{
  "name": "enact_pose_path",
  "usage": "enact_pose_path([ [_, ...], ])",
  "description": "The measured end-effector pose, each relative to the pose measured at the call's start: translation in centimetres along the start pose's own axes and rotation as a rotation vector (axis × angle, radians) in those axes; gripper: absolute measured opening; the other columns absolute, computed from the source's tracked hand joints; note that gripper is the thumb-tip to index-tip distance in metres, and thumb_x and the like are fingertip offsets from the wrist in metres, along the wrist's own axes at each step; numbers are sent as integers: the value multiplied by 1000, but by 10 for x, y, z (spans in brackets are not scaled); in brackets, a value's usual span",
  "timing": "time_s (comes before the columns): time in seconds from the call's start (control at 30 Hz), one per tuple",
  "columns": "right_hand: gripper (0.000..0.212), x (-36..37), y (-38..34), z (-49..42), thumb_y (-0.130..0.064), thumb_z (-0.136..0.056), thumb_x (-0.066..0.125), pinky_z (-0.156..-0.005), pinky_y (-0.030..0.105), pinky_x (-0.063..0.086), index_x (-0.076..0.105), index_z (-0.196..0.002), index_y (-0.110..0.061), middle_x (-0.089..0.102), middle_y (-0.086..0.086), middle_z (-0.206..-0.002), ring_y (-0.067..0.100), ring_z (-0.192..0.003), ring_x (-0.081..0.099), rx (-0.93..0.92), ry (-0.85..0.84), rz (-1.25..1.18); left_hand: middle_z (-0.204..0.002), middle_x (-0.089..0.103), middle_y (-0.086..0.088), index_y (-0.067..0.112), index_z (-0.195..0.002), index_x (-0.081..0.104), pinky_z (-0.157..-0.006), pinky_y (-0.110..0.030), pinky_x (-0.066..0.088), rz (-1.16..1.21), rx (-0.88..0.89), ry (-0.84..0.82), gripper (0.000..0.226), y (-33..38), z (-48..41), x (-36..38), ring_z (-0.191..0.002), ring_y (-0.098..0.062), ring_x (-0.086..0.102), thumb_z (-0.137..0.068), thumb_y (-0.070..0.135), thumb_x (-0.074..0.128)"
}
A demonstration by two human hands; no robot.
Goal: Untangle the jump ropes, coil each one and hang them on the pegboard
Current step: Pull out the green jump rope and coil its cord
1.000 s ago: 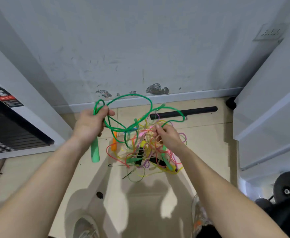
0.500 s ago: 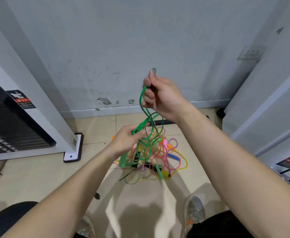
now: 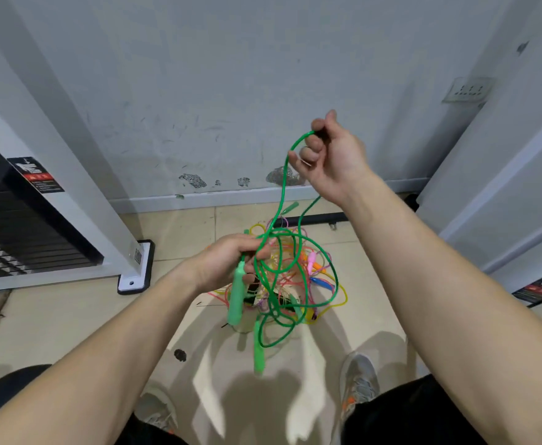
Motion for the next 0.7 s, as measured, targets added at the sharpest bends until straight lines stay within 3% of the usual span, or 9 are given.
enact_pose_path([
  [0.1, 31, -36, 14, -3, -37, -106, 43, -60, 30, 59, 56, -89, -14, 59, 2, -68, 14, -55, 51, 106, 82, 194, -69, 31, 0, 20, -59, 49, -47, -22, 19, 221, 16, 51, 22, 6, 1, -5, -47, -7, 26, -81, 23, 49],
  [0.2, 19, -56, 42, 10, -26, -103, 48, -55, 31, 57, 56, -92, -12, 65, 6, -77, 17, -55, 60, 219, 97, 488, -69, 31, 3, 21, -59, 50, -42, -19, 22, 417, 33, 78, 33, 14, -1, -10, -44, -6, 28, -91, 23, 42],
  [0.3, 18, -82, 62, 17, -22, -92, 49, -55, 30, 48, 62, -80, -17, 55, -1, -62, 17, -45, 50, -15, 263, 730, -67, 36, 6, 22, -63, 49, -41, -17, 23, 551, 21, 117, 39, 20, -5, -16, -42, -5, 29, -100, 28, 38],
  [0.37, 18, -118, 89, 16, -29, -78, 48, -67, 41, 54, 61, -71, -19, 56, -2, -63, 24, -60, 56, -68, 450, 814, -66, 36, 8, 23, -64, 49, -40, -16, 23, 610, 13, 122, 36, 26, -5, -17, -42, -4, 30, -97, 34, 43],
  [0.47, 32, -187, 159, 8, -30, -72, 43, -80, 52, 58, 66, -84, -12, 68, 14, -85, 36, -84, 66, 180, 550, 913, -64, 37, 8, 22, -64, 49, -37, -14, 26, 697, 21, 104, 38, 37, -3, -14, -40, -4, 32, -96, 40, 44],
  [0.53, 26, -186, 189, 25, -20, -83, 45, -77, 43, 55, 66, -96, -9, 63, 14, -91, 30, -84, 61, 320, 415, 1019, -63, 39, 7, 21, -66, 49, -35, -14, 29, 765, 28, 91, 44, 43, -3, -12, -39, -3, 34, -102, 44, 39],
  [0.6, 24, -175, 222, 38, -7, -91, 51, -81, 34, 47, 64, -111, -8, 56, 4, -99, 21, -94, 54, 375, 172, 1141, -62, 41, 6, 20, -67, 50, -34, -14, 30, 816, 38, 93, 46, 48, -2, -11, -39, -4, 35, -103, 45, 37],
  [0.7, 30, -145, 252, 62, -16, -80, 61, -82, 29, 53, 60, -108, -25, 61, 0, -102, 21, -94, 58, 428, -152, 1143, -61, 41, 5, 19, -67, 50, -34, -13, 30, 874, 61, 131, 47, 52, 0, -14, -39, -5, 36, -104, 45, 38],
])
Point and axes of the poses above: each hand's wrist, its own z-axis away from the middle knuckle, its own x-axis out of the palm, y = z × x, the point moved 5 cm from there along -z, towards the middle knuckle
